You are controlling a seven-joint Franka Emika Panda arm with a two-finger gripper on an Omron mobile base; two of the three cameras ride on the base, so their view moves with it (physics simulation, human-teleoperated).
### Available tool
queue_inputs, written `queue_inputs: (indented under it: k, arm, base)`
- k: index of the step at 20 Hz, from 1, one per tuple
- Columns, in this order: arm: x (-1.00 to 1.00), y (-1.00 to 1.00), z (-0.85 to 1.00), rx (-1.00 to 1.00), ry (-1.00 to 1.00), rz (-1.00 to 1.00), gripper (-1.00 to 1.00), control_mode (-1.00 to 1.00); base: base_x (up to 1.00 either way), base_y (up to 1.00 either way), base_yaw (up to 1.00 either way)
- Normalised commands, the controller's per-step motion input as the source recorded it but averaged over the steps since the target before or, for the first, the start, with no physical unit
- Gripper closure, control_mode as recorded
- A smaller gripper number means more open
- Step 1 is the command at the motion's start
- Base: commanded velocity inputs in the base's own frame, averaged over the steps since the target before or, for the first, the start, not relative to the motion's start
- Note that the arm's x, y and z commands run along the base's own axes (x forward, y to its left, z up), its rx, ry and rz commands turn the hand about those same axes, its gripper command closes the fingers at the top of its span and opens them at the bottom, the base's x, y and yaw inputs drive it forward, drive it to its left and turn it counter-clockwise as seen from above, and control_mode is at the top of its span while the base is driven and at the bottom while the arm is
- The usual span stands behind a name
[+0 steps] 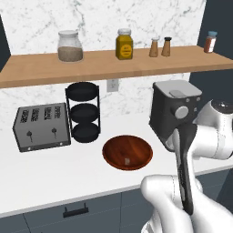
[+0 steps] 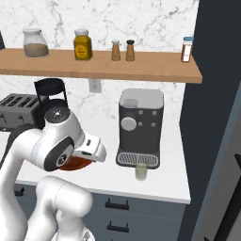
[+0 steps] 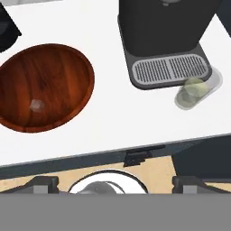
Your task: Grab a lemon wedge from the fridge and one ice cube from the ice bowl, and put them in the glass of lemonade.
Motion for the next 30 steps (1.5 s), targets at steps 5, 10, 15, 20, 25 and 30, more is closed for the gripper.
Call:
queue_inputs:
  k: [5, 10, 15, 20, 25, 30]
  arm:
    - [-0.56, 0.15, 0.00, -0.09, -0.10, 0.02, -1.00, -1.00]
    - [-0.40, 0.02, 0.00, -0.02, -0.05, 0.03, -1.00, 1.00]
    - [0.00, 0.00, 0.00, 0.00, 0.00, 0.00, -1.00, 1.00]
    - [0.00, 0.00, 0.00, 0.00, 0.00, 0.00, -1.00, 1.00]
    - [0.00, 0.00, 0.00, 0.00, 0.00, 0.00, -1.00, 1.00]
    - [0.00, 0.00, 0.00, 0.00, 0.00, 0.00, -1.00, 1.00]
  base:
    - [0.00, 0.00, 0.00]
    - [-0.33, 0.00, 0.02]
    - [-0.98, 0.00, 0.05]
    - [-1.00, -0.61, 0.15]
    - [-0.70, -1.00, 0.13]
    - [-0.52, -1.00, 0.12]
